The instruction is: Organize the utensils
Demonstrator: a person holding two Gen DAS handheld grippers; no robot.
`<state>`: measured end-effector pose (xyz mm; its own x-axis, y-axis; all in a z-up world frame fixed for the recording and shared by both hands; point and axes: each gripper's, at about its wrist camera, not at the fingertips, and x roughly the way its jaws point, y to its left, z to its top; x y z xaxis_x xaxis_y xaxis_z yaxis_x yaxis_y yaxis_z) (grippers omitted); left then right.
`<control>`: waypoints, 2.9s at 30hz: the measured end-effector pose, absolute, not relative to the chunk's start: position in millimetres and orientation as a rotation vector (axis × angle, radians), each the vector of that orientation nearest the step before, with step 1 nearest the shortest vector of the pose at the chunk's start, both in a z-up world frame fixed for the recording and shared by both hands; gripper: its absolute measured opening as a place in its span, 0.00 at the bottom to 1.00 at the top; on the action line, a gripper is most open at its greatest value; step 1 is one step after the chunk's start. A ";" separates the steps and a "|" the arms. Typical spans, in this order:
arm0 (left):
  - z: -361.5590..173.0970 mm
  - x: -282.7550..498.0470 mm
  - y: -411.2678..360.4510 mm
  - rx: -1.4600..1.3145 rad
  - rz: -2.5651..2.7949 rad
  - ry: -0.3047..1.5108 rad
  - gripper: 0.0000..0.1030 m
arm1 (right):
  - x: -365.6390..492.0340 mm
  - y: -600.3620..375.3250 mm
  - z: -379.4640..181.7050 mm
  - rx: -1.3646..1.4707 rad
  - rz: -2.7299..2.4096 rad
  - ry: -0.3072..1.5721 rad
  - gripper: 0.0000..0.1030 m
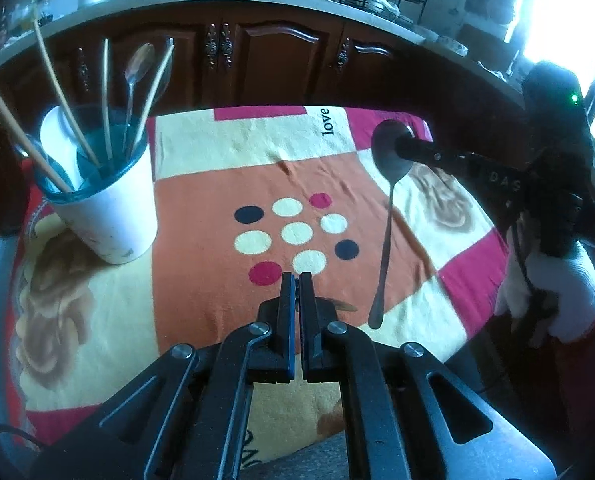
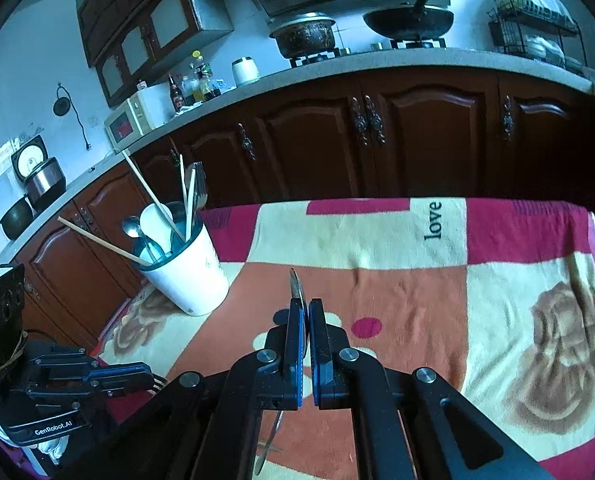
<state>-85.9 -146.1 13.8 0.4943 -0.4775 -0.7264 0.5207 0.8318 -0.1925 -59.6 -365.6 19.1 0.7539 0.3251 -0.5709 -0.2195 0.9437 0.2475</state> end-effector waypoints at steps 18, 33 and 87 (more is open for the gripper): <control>166.0 -53.4 -46.2 0.007 -0.460 0.673 0.00 | -19.4 -317.1 109.7 0.127 0.390 0.484 0.02; 147.9 25.5 3.5 0.124 -0.247 0.682 0.01 | 58.5 -218.0 129.5 0.110 0.414 0.392 0.02; 62.9 26.5 -8.0 0.049 -0.152 0.820 0.38 | 44.1 -208.6 43.7 0.129 0.460 0.638 0.28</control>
